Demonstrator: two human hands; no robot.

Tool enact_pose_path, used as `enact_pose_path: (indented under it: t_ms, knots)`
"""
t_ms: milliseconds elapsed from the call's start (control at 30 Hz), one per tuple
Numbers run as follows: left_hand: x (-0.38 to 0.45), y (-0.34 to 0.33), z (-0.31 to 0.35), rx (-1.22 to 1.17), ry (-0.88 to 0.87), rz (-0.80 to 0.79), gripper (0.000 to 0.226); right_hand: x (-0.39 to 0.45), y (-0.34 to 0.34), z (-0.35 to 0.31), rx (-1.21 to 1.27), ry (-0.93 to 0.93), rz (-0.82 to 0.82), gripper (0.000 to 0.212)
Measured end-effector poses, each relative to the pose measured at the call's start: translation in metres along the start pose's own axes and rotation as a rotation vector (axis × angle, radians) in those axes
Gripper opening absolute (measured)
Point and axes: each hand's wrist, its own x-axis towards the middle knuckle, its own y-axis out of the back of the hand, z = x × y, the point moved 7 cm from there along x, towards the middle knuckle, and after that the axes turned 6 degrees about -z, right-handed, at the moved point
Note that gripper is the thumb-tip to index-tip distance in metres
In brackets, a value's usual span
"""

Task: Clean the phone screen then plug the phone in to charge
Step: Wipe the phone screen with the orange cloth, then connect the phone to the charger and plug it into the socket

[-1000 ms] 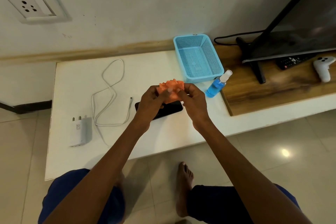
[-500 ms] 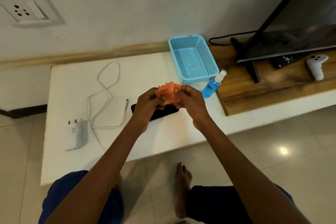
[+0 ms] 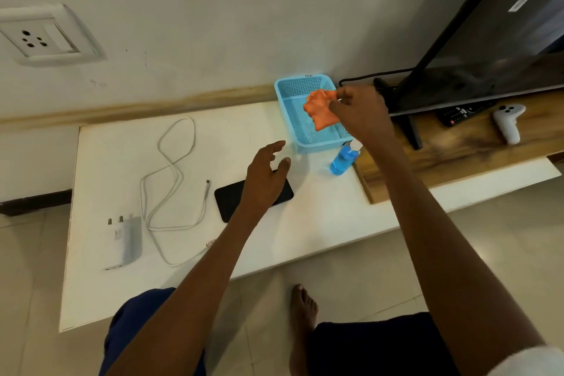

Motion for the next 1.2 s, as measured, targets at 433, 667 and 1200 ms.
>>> enact_pose_path:
  t_ms: [433, 667, 1200]
  knots:
    - [0.009, -0.042, -0.016, 0.616, -0.211, -0.253, 0.072, 0.077, -0.061, 0.037, -0.185, -0.207, -0.475, 0.005]
    - [0.011, -0.041, -0.017, 0.698, -0.234, -0.262, 0.071, 0.081, -0.072, 0.051, -0.305, -0.174, -0.562, 0.018]
    - [0.014, 0.030, -0.005, 0.450, -0.171, 0.028, 0.030, -0.010, -0.057, -0.010, 0.221, 0.087, -0.367, 0.009]
